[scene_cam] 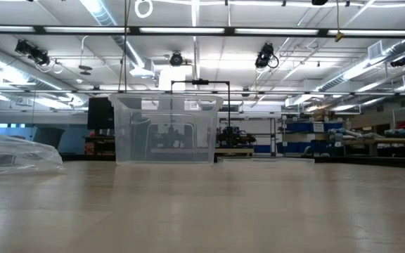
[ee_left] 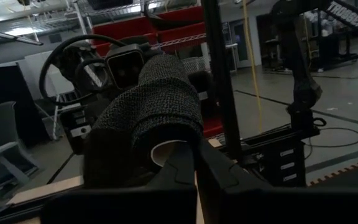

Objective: Roll bandage
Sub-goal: Roll the black bandage

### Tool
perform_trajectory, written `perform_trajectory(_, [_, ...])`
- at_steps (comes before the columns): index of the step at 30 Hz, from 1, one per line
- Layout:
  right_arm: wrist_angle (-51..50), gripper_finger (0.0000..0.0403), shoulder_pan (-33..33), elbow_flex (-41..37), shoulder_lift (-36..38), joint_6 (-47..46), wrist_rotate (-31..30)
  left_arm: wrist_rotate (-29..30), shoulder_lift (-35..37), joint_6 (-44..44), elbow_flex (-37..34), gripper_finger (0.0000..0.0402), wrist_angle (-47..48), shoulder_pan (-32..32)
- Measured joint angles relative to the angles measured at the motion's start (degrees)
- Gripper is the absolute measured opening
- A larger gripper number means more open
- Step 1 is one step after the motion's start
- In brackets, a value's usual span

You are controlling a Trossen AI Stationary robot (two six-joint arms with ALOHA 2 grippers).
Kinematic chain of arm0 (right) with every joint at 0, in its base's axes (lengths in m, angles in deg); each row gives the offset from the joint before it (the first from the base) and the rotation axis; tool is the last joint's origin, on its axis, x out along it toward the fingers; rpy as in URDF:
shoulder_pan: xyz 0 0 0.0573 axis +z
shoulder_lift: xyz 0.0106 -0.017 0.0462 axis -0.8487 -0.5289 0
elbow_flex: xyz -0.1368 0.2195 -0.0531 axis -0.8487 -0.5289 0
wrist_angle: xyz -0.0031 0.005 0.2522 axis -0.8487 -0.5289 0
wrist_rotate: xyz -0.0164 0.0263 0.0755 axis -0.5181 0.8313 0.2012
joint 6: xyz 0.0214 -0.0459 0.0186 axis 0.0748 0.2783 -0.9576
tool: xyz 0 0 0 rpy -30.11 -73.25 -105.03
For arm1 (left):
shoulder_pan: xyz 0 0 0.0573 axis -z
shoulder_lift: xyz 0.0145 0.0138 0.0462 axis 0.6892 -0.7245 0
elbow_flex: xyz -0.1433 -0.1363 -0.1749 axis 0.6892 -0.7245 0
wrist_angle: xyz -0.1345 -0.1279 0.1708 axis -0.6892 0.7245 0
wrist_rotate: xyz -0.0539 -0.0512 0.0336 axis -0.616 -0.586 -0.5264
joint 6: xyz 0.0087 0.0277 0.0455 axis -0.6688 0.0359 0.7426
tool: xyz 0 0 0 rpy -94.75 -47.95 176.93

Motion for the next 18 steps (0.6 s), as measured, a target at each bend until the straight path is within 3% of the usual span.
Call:
perform_trajectory(3, [0.0,0.0157,-1.1,0.0,0.0,0.5,-0.1,-0.4,0.0,-0.1,0.0,0.0,-0.7,0.0])
perform_trajectory(7, [-0.9,0.0048,-1.6,0.0,0.0,2.0,0.1,-0.7,0.0,-0.1,0.0,0.0,-1.9,0.0])
perform_trajectory(9, [-2.6,0.0013,-1.6,0.0,0.0,2.1,0.1,-2.1,0.0,-0.1,0.0,0.0,-2.7,-0.1])
perform_trajectory(18, [-9.0,0.0003,-0.3,0.0,0.0,-2.8,-1.6,-2.9,0.0,-0.1,0.0,0.0,-4.3,-0.1])
